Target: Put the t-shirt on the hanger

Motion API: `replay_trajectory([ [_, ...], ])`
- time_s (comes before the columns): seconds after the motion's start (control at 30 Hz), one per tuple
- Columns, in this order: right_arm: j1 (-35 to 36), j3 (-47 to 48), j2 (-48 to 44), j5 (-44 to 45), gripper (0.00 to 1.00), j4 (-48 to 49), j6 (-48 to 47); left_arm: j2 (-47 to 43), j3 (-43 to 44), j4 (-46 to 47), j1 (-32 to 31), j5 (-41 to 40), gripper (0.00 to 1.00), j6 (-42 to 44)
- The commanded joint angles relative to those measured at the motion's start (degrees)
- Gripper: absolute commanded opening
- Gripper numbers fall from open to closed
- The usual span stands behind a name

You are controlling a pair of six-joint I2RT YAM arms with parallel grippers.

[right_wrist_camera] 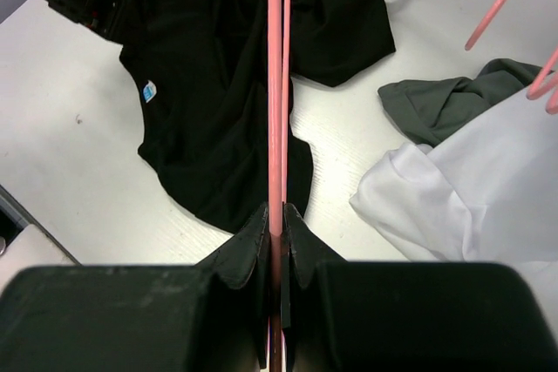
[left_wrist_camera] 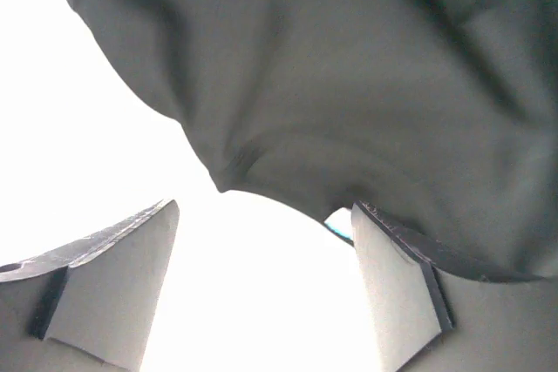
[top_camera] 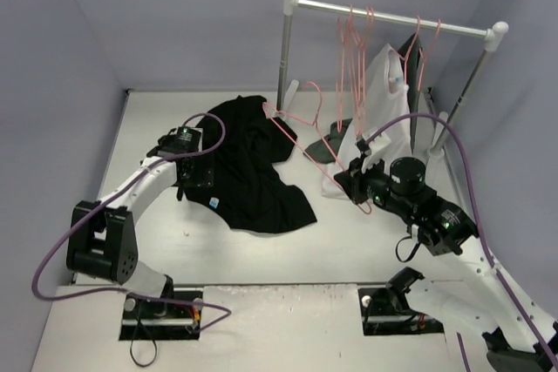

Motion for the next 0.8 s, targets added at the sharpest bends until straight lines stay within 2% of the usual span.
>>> replay_trajectory([
  [0.0,0.35,0.71,-0.65,-3.09,0.00,4.30,-1.32,-1.28,-4.90,1.81,0.47,-4.77,0.75,-2.58],
  [0.13,0.35,0.11,-1.78,-3.96,0.00,4.21,-1.18,-0.82,-6.10,2.41,0.86,-6.47,0.75,-2.40],
  [0.3,0.35,-0.74,-3.86,-4.62,0.00,4.21,-0.43,1.11,-4.93,2.73,2.42,-7.61,0.63,-0.13],
  [0.77,0.35,-1.44,-5.06,-5.46,0.00,4.12,-0.06,8.02,-0.81,3.74,3.34,-3.96,0.60,4.62],
])
